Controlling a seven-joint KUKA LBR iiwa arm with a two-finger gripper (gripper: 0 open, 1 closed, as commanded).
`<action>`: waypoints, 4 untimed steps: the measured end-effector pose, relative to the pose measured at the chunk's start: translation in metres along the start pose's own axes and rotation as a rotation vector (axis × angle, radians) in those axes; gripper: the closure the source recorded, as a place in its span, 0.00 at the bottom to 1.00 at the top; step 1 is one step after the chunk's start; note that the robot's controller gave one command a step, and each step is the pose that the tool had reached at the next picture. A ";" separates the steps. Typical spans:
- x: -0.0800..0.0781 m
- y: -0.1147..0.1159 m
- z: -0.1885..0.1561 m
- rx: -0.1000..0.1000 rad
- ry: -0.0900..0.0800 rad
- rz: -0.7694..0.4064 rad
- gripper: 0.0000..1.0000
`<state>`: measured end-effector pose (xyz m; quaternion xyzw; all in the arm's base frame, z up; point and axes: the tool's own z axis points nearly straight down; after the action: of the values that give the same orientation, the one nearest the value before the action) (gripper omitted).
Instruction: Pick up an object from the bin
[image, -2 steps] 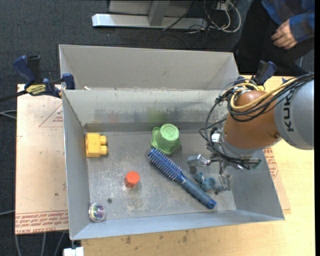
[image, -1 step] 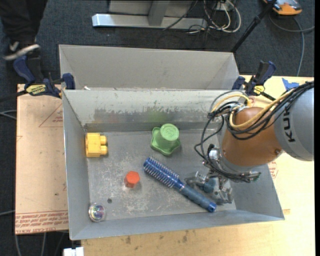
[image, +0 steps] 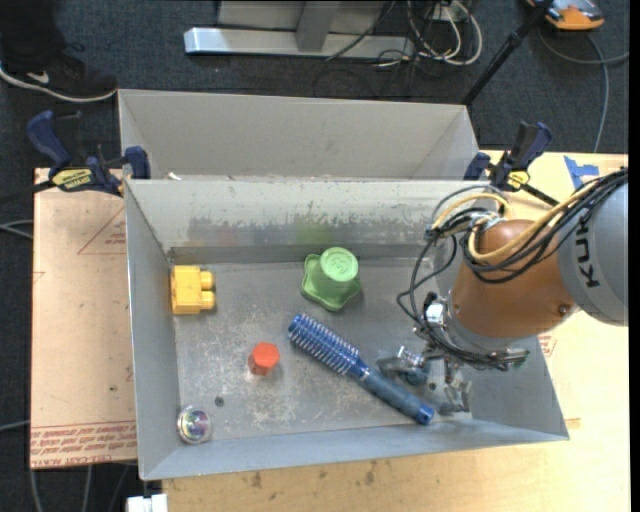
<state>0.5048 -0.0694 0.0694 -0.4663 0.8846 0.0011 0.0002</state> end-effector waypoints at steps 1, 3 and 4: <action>0.012 0.010 -0.001 0.007 -0.005 0.029 0.00; 0.017 0.010 -0.001 0.003 -0.001 0.029 1.00; 0.015 0.009 -0.001 0.007 -0.006 0.029 0.00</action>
Offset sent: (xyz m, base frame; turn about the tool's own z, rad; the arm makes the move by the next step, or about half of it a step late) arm -0.0173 -0.0054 0.0006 0.0304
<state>0.4889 -0.0769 0.0706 -0.4536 0.8912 -0.0007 0.0045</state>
